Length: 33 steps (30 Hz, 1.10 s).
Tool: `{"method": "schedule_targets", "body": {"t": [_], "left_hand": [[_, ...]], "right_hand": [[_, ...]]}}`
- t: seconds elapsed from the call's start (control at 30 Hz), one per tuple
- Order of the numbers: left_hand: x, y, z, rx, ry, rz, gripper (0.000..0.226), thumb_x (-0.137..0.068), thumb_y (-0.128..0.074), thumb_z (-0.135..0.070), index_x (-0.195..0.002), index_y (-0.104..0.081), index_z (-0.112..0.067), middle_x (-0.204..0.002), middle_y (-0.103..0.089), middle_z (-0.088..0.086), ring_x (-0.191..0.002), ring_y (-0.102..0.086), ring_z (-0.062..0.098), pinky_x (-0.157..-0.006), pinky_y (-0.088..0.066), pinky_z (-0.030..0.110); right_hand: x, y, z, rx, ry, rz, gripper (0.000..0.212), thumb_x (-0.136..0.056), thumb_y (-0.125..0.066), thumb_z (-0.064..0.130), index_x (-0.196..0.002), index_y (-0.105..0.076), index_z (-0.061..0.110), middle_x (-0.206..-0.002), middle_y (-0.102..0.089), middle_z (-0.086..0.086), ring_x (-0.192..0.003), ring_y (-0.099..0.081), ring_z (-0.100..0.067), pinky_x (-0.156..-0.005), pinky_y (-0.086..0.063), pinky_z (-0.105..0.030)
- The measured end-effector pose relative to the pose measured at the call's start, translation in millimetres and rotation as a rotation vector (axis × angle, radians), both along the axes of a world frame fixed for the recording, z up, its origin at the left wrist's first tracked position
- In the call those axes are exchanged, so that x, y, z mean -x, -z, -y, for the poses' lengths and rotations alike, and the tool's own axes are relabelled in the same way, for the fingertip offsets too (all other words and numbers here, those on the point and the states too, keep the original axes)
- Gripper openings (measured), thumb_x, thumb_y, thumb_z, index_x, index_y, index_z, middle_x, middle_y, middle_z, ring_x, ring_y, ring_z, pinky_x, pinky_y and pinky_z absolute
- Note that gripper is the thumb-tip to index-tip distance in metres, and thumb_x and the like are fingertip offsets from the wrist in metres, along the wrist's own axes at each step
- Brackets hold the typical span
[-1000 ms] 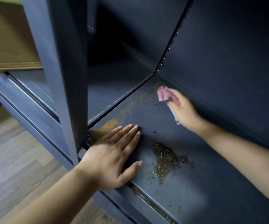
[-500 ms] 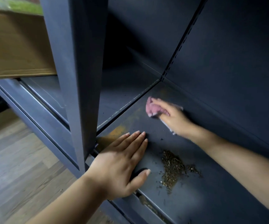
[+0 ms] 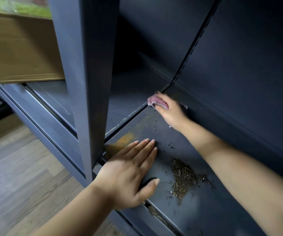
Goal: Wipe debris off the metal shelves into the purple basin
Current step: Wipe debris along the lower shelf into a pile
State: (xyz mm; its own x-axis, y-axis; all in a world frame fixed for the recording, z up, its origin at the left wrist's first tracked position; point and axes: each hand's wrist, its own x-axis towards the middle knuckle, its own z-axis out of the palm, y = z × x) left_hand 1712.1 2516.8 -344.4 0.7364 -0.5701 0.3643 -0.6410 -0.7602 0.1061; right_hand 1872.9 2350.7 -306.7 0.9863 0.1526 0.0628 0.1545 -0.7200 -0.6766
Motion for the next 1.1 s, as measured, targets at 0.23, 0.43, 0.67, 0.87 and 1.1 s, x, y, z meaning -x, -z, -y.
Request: {"method": "schedule_targets", "body": {"t": [0.23, 0.43, 0.67, 0.87, 1.1], "left_hand": [[0, 0, 1, -0.003, 0.002, 0.024, 0.065, -0.092, -0.031, -0.048, -0.127, -0.060, -0.002, -0.132, -0.057, 0.017, -0.125, -0.053, 0.029, -0.108, -0.026, 0.035], [0, 0, 0, -0.007, 0.019, -0.013, 0.070, -0.098, -0.016, -0.050, -0.133, -0.055, -0.003, -0.138, -0.052, 0.015, -0.131, -0.047, 0.028, -0.109, -0.025, 0.036], [0, 3, 2, 0.011, 0.017, -0.009, 0.065, -0.094, -0.029, -0.049, -0.132, -0.056, -0.003, -0.139, -0.051, 0.015, -0.131, -0.046, 0.029, -0.110, -0.025, 0.037], [-1, 1, -1, -0.005, 0.028, -0.036, 0.070, -0.098, -0.016, -0.050, -0.135, -0.053, -0.004, -0.142, -0.048, 0.015, -0.134, -0.043, 0.029, -0.111, -0.023, 0.037], [0, 0, -2, 0.006, 0.026, -0.053, 0.070, -0.099, -0.014, -0.050, -0.137, -0.050, -0.003, -0.143, -0.046, 0.016, -0.133, -0.043, 0.029, -0.109, -0.024, 0.038]], "right_hand": [[83, -5, 28, 0.130, -0.402, -0.081, 0.063, -0.078, -0.046, -0.017, -0.127, -0.054, 0.022, -0.131, -0.033, 0.030, -0.119, -0.031, 0.025, -0.103, -0.022, -0.002], [81, -19, 41, 0.033, -0.287, -0.110, 0.065, -0.086, -0.048, -0.008, -0.112, -0.053, 0.051, -0.118, -0.055, 0.027, -0.085, -0.061, 0.007, -0.076, -0.051, -0.021], [23, -12, 136, 0.203, 0.445, 0.000, 0.020, -0.095, -0.046, 0.020, -0.110, -0.057, 0.029, -0.099, -0.062, 0.003, -0.069, -0.059, -0.021, -0.055, -0.045, -0.025], [28, 1, 114, 0.330, 0.241, 0.126, 0.031, -0.093, -0.053, 0.013, -0.124, -0.059, 0.017, -0.126, -0.060, -0.005, -0.121, -0.051, -0.026, -0.091, -0.030, -0.021], [113, -1, 77, 0.199, -0.306, -0.026, 0.052, -0.088, -0.058, -0.001, -0.129, -0.050, 0.030, -0.138, -0.035, 0.024, -0.136, -0.028, 0.000, -0.115, -0.015, -0.019]]}}
